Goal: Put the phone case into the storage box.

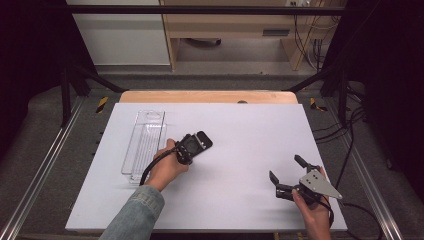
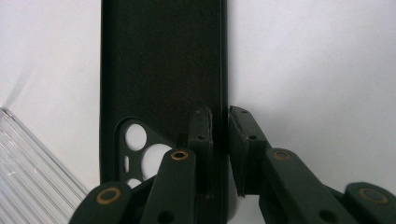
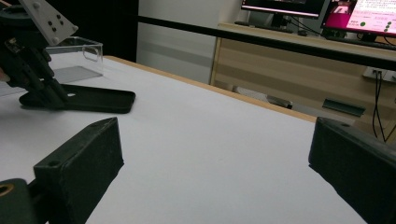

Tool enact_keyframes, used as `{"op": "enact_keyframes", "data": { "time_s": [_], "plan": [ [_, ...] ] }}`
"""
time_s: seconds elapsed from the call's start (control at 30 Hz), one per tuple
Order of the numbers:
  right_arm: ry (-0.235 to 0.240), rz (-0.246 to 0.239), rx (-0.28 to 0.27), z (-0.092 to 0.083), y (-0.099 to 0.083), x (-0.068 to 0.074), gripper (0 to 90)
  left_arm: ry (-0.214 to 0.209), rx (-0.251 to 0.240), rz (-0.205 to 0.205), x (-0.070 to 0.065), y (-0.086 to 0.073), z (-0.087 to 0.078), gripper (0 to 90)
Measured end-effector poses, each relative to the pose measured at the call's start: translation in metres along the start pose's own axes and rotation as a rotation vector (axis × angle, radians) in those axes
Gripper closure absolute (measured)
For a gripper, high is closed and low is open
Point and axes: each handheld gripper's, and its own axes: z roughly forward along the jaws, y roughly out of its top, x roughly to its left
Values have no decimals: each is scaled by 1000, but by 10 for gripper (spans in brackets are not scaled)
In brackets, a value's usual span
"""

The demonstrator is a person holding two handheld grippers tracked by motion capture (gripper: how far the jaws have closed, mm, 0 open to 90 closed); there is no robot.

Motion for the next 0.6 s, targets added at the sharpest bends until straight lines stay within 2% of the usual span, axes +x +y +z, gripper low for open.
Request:
{"op": "enact_keyframes", "data": {
  "time_s": [0.6],
  "plan": [
    [1, -3, 0, 0, 0, 0, 30, 3, 7, 0, -1, 1, 2, 794]
  ]
}}
